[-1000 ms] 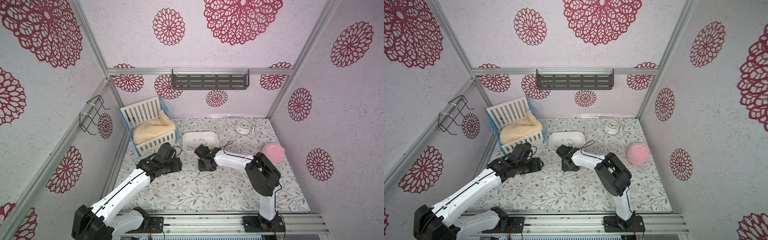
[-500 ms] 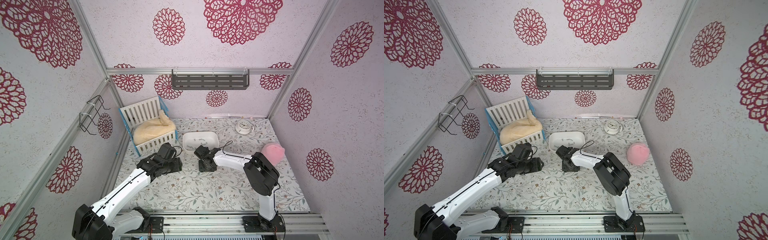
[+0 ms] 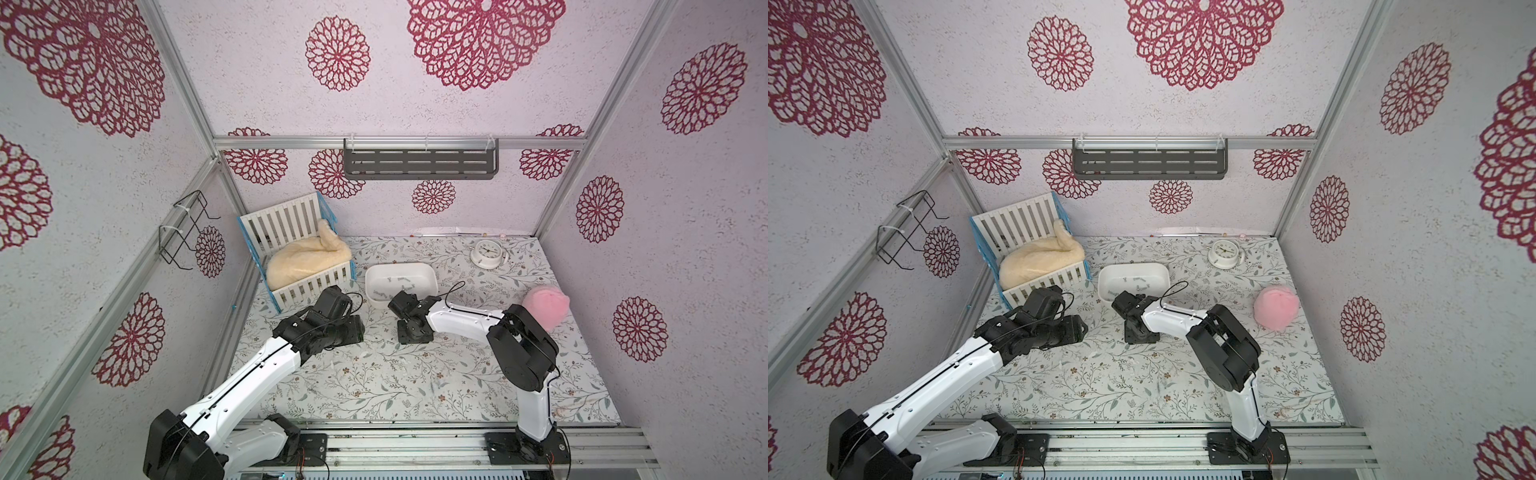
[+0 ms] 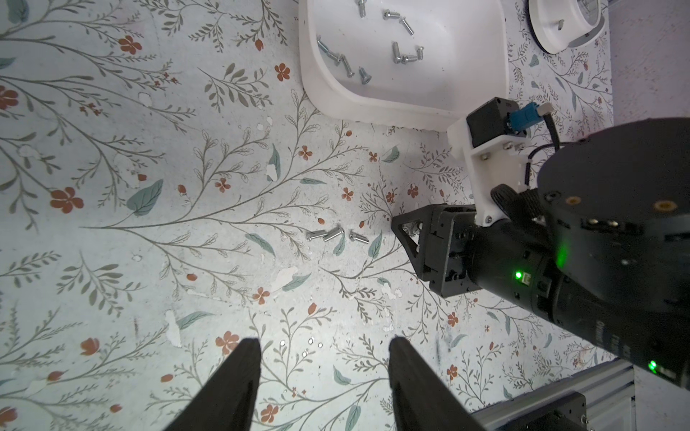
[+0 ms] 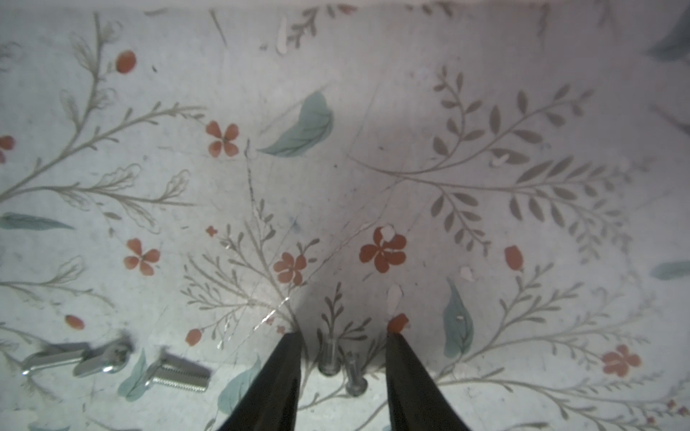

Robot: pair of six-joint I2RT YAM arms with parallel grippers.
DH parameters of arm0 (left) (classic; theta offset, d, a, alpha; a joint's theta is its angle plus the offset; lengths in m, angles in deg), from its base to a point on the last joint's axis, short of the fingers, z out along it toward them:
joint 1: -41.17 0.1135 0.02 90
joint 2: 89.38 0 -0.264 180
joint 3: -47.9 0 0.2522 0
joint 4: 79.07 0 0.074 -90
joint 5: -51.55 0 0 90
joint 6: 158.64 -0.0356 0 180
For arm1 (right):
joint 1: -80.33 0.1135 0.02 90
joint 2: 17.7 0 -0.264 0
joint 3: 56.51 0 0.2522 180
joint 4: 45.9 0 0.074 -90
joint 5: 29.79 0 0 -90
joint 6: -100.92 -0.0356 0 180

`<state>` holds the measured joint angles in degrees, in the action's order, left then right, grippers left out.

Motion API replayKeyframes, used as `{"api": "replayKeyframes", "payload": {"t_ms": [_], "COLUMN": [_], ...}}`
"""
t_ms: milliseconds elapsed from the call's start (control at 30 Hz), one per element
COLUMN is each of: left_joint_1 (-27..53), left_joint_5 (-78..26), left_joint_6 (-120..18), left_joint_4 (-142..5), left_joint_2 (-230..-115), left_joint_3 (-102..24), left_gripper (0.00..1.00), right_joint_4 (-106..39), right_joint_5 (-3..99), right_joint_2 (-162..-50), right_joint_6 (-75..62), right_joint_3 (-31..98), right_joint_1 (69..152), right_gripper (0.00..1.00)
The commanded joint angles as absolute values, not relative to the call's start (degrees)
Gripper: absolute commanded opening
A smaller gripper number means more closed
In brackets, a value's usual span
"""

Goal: Put the screws on the desktop into the storage box
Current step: Pick up the screw from the center of the board.

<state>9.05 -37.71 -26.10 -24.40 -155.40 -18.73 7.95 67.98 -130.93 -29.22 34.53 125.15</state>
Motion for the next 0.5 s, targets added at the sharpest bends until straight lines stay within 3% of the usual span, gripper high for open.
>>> {"api": "replayKeyframes", "payload": {"t_ms": [0,467], "left_joint_1": [8.63,8.65], "left_joint_5": [-37.9,-37.99], "left_joint_6": [-25.99,-25.84], "left_joint_4": [-25.51,-25.57], "left_joint_2": [-154.59,-154.33], "left_joint_3": [-18.17,-17.81], "left_gripper": [0.6,0.6], "right_joint_4": [8.87,9.4], "right_joint_5": [68.86,69.2], "right_joint_2": [-131.38,-131.4], "right_joint_6": [-28.45,-28.19], "right_joint_3": [35.52,37.97], "right_joint_1": [125.06,125.06], "right_gripper": [0.41,0.41]}}
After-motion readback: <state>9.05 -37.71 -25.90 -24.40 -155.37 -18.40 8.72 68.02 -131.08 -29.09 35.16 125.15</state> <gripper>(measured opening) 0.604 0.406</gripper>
